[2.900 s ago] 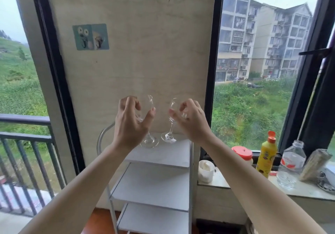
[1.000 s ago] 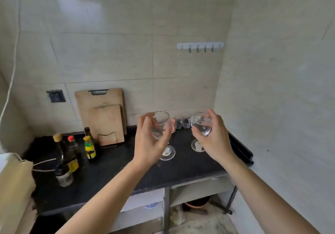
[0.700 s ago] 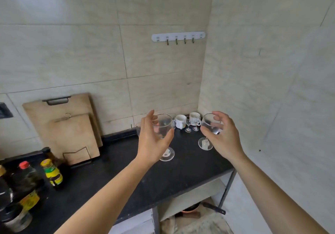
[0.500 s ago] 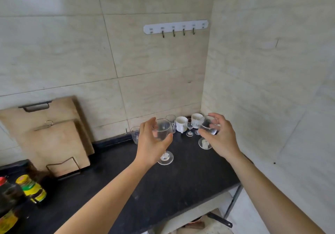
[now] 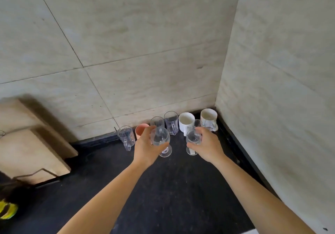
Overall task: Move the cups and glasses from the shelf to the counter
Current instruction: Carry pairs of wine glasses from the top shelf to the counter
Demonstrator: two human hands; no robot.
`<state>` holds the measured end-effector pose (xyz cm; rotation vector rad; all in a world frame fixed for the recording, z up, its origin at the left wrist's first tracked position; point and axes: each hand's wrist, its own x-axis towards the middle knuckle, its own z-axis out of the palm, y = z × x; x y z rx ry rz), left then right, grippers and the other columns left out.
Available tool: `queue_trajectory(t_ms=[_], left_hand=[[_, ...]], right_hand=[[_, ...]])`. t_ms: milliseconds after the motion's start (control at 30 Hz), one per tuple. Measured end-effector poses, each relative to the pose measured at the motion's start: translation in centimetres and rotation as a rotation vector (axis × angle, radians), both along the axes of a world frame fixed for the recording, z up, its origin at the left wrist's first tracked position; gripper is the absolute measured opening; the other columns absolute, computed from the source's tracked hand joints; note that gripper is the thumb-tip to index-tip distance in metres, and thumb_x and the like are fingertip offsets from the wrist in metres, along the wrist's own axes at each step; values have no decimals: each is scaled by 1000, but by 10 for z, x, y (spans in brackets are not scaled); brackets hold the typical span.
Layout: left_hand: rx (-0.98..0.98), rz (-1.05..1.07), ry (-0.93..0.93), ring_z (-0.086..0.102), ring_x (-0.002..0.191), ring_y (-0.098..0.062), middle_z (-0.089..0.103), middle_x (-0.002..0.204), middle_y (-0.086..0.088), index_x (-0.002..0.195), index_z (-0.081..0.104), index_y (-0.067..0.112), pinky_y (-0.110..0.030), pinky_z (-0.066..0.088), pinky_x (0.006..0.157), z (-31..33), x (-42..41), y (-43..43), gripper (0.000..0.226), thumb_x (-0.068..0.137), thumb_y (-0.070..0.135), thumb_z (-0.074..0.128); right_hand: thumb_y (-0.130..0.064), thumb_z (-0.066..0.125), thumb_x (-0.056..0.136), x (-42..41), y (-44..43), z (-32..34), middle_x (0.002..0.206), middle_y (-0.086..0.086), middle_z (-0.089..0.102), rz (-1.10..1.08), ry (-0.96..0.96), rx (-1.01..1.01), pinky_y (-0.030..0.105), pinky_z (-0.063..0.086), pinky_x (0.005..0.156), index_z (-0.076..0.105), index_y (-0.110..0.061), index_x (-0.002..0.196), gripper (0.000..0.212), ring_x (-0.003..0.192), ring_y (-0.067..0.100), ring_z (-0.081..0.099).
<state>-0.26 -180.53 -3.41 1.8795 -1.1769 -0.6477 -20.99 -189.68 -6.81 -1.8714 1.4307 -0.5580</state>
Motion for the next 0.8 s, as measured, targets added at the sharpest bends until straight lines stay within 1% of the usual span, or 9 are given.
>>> queue_trajectory(t_ms=[67, 133, 200, 300, 400, 467, 533, 667, 800], left_hand=[[49, -14, 0, 58, 85, 4, 54, 100, 30, 122, 51, 33, -6, 40, 60, -19, 6, -18, 65, 67, 30, 86], [82, -23, 14, 58, 84, 1, 55, 98, 28, 117, 52, 36, -7, 42, 59, -37, 11, -37, 59, 69, 25, 85], [77, -46, 17, 60, 87, 0, 60, 98, 24, 106, 52, 48, -4, 43, 61, -54, 14, -54, 55, 70, 21, 84], [87, -84, 6, 59, 89, 9, 61, 93, 25, 89, 52, 67, -3, 42, 65, -80, 22, -76, 66, 69, 12, 83], [134, -103, -2, 54, 86, 7, 56, 91, 26, 90, 49, 53, -5, 38, 69, -98, 28, -95, 57, 68, 14, 85], [151, -104, 1, 53, 84, 7, 53, 91, 28, 100, 49, 44, -6, 38, 71, -107, 31, -105, 55, 68, 19, 86], [154, -105, 14, 55, 88, 1, 55, 95, 27, 111, 53, 34, -13, 42, 76, -115, 34, -113, 55, 68, 22, 86], [156, -121, -4, 57, 93, -8, 55, 98, 25, 122, 56, 25, -19, 44, 78, -125, 37, -123, 58, 71, 25, 84], [178, -132, -26, 62, 104, -16, 65, 112, 8, 127, 56, 22, -34, 52, 89, -130, 38, -129, 62, 71, 30, 83]], right_hand=[[-33, 82, 77, 8, -16, -20, 122, -7, 66, 33, 2, 51, 31, 50, 89, 59, -23, 127, 56, 112, 16, 62], [-28, 81, 77, 18, -32, -38, 113, -3, 66, 54, 16, 69, 32, 51, 84, 63, -22, 114, 42, 104, 16, 64], [-27, 81, 76, 28, -45, -53, 110, 3, 63, 64, 36, 62, 34, 54, 81, 64, -20, 107, 36, 96, 17, 63], [-28, 81, 76, 44, -60, -77, 120, 5, 57, 79, 82, 73, 33, 51, 88, 62, -18, 118, 47, 102, 17, 59], [-28, 81, 80, 58, -69, -94, 130, 4, 49, 78, 101, 76, 28, 45, 92, 52, -20, 133, 60, 113, 21, 56], [-27, 80, 82, 65, -76, -103, 132, 5, 48, 71, 104, 54, 26, 43, 90, 50, -21, 135, 61, 117, 22, 55], [-28, 79, 83, 69, -81, -108, 133, 4, 48, 61, 109, 41, 25, 41, 89, 48, -22, 136, 62, 120, 21, 54], [-29, 78, 84, 73, -88, -117, 133, 3, 47, 59, 118, 39, 26, 42, 91, 47, -24, 137, 62, 122, 22, 54], [-30, 77, 85, 78, -90, -120, 135, 2, 49, 55, 95, 9, 24, 41, 91, 49, -25, 135, 58, 124, 20, 53]])
